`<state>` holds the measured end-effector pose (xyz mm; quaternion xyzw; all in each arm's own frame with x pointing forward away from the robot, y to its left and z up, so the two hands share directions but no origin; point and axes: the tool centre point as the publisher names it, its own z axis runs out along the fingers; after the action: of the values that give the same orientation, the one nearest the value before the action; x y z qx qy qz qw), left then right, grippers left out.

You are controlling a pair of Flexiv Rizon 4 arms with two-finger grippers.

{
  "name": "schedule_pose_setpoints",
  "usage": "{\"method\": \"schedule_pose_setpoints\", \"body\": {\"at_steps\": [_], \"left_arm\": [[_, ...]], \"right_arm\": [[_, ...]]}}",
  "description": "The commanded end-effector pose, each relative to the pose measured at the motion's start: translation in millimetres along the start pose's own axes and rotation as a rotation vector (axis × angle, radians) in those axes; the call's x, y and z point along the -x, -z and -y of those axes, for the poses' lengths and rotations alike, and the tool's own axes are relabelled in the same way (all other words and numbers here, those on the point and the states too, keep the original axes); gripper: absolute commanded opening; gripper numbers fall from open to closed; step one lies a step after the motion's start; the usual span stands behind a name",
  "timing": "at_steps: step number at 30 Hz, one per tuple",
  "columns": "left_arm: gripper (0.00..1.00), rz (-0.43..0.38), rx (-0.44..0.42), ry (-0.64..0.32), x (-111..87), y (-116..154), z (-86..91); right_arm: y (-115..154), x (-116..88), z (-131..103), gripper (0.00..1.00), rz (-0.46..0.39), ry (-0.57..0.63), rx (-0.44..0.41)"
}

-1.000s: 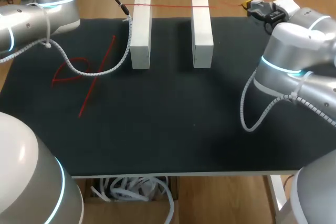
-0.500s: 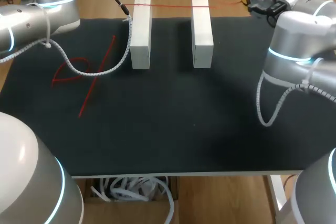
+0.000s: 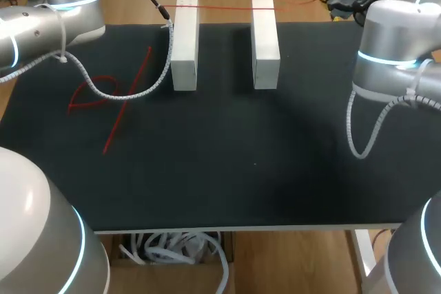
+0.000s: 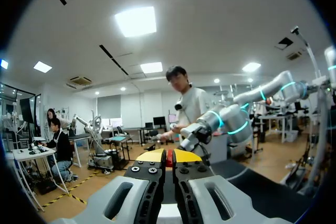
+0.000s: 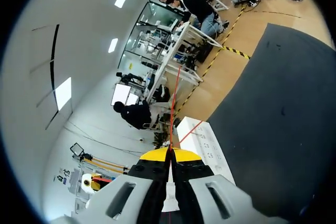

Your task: Grab the tape and strap the tape.

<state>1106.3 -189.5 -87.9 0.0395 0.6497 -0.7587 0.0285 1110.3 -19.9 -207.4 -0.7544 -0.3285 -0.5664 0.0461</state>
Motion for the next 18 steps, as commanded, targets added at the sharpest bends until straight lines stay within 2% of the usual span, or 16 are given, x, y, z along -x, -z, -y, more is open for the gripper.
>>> {"method": "schedule_pose_setpoints", "body": {"at_steps": [1,6,18], "left_arm": [[0.00,-0.002,-0.003,-0.002,0.6,0.1,-1.2],[0.00,-0.002,-0.003,-0.002,0.6,0.1,-1.2],[0.00,-0.002,-0.003,-0.002,0.6,0.1,-1.2]], "right_arm": [[2.0,-1.6,-0.8,0.00,-0.014,-0.026,-0.006],[4.3,-3.1,-0.3,0.00,-0.011,0.010,-0.009],[4.2,-4.3,0.1,0.00,-0.023,-0.001,-0.002]]}}
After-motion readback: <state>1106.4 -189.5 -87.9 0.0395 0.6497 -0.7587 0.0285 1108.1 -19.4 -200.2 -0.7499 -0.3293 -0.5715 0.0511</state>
